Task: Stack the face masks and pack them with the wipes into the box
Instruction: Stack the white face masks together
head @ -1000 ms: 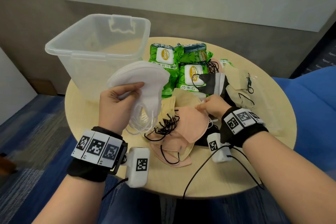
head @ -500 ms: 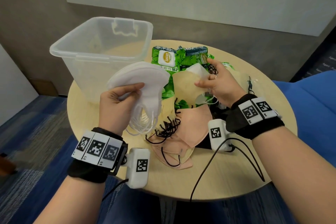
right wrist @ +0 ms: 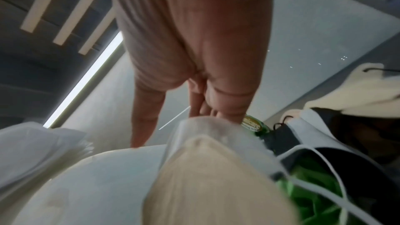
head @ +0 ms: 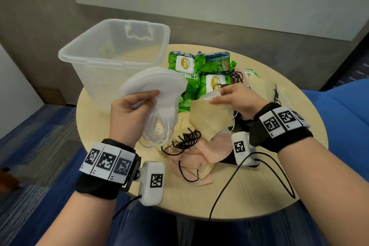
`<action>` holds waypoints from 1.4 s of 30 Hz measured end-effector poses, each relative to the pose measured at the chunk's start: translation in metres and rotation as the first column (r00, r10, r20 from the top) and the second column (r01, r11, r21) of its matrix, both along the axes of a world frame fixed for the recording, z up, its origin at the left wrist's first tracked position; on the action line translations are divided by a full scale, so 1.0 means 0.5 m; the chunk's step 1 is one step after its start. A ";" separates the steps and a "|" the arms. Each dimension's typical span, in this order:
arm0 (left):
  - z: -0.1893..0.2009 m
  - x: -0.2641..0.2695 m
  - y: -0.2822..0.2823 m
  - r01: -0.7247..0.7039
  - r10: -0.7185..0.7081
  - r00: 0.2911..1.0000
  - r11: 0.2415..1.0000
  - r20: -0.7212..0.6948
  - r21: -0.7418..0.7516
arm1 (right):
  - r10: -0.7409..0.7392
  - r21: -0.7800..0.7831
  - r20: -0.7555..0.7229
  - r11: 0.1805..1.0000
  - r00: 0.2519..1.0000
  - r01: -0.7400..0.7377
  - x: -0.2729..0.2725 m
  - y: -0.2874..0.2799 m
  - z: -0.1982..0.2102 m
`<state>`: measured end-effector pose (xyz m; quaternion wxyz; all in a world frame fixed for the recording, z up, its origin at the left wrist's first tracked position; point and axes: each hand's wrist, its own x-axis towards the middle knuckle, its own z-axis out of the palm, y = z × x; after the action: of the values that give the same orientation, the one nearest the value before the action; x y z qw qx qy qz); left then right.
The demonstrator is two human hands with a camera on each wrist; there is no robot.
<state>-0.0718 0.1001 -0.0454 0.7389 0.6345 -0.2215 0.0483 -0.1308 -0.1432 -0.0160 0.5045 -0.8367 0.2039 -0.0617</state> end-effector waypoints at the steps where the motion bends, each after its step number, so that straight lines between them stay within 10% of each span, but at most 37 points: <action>1: 0.000 0.000 -0.001 0.001 -0.001 1.000 1.000 -0.005 -0.002 | -0.030 -0.060 0.039 0.998 0.999 0.032 0.000 0.001 0.006; 5: -0.003 0.001 -0.005 0.004 -0.004 1.000 1.000 -0.021 -0.002 | -0.114 -0.173 0.214 0.973 0.970 0.152 0.003 0.014 0.042; 14: -0.017 0.008 -0.007 -0.055 0.055 0.997 0.998 -0.048 0.006 | 0.062 -0.010 0.527 0.998 0.848 -0.067 -0.018 0.071 0.120; 23: -0.015 -0.003 -0.013 -0.065 0.063 0.993 0.998 -0.103 -0.018 | -0.157 0.068 0.592 0.987 0.791 0.145 -0.002 0.108 0.106; 36: 0.000 -0.035 -0.025 0.156 -0.177 0.979 0.969 -0.098 -0.192 | 0.250 0.077 0.399 0.950 0.882 -0.303 0.006 0.216 0.072; 42: 0.005 -0.039 -0.030 0.205 -0.237 0.959 0.959 -0.155 -0.194 | 0.342 -0.429 0.310 0.883 0.887 -0.190 0.010 0.192 0.072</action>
<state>-0.0913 0.0854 -0.0431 0.8096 0.5396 -0.2197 -0.0720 -0.1258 -0.0471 0.0201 0.3626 -0.9120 -0.0320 -0.1889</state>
